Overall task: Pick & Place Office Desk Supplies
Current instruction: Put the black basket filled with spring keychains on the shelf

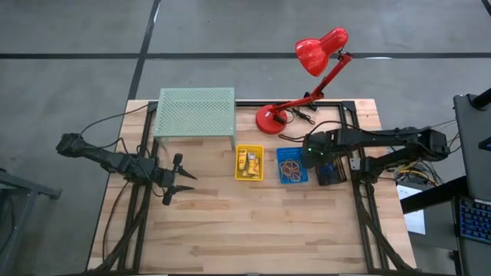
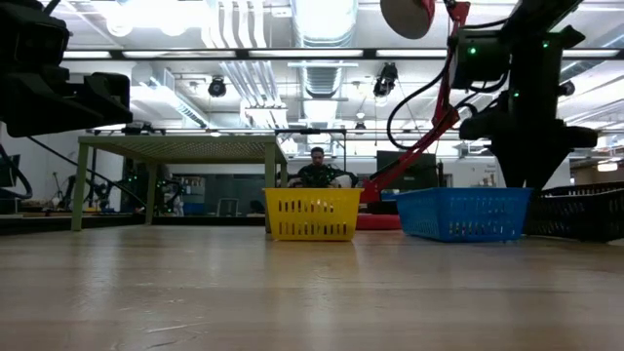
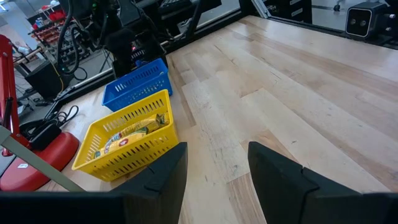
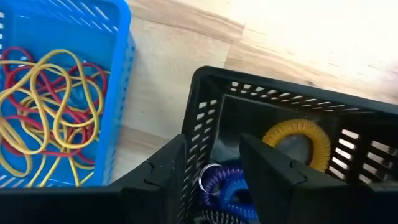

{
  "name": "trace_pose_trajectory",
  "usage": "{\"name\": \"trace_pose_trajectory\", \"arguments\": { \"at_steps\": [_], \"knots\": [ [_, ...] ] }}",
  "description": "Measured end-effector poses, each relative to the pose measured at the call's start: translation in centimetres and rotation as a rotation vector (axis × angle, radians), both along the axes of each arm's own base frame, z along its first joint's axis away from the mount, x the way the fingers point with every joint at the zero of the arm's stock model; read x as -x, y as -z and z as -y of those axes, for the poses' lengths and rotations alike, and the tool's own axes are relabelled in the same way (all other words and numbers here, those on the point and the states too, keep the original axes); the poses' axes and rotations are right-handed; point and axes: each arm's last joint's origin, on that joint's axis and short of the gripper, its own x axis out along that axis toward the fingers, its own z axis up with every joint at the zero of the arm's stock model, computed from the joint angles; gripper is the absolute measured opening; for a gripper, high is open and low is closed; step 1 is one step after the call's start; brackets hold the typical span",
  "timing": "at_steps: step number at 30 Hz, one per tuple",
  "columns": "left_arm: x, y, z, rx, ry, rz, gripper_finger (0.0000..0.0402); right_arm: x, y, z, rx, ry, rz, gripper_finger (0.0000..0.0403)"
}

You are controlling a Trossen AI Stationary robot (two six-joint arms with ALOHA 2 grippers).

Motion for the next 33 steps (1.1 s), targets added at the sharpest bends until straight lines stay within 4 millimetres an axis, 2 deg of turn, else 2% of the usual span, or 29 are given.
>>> {"name": "trace_pose_trajectory", "arguments": {
  "at_steps": [5,16,25,33],
  "knots": [
    [0.0,0.0,0.0,0.000,0.000,0.000,0.0173,0.0,-0.1,0.0,0.002,-0.015,0.006,0.0150],
    [0.0,0.0,0.0,0.000,0.000,0.000,0.0173,-0.2,-1.9,0.0,0.039,-0.046,0.043,0.0151],
    [0.0,0.0,0.0,0.000,-0.001,0.000,0.0173,-0.5,-1.5,-0.5,0.029,-0.054,0.016,0.0151],
    [0.0,0.0,0.0,0.000,0.000,0.000,0.0173,-1.4,-0.1,-1.1,0.017,-0.053,-0.051,0.0151]
  ]
}}
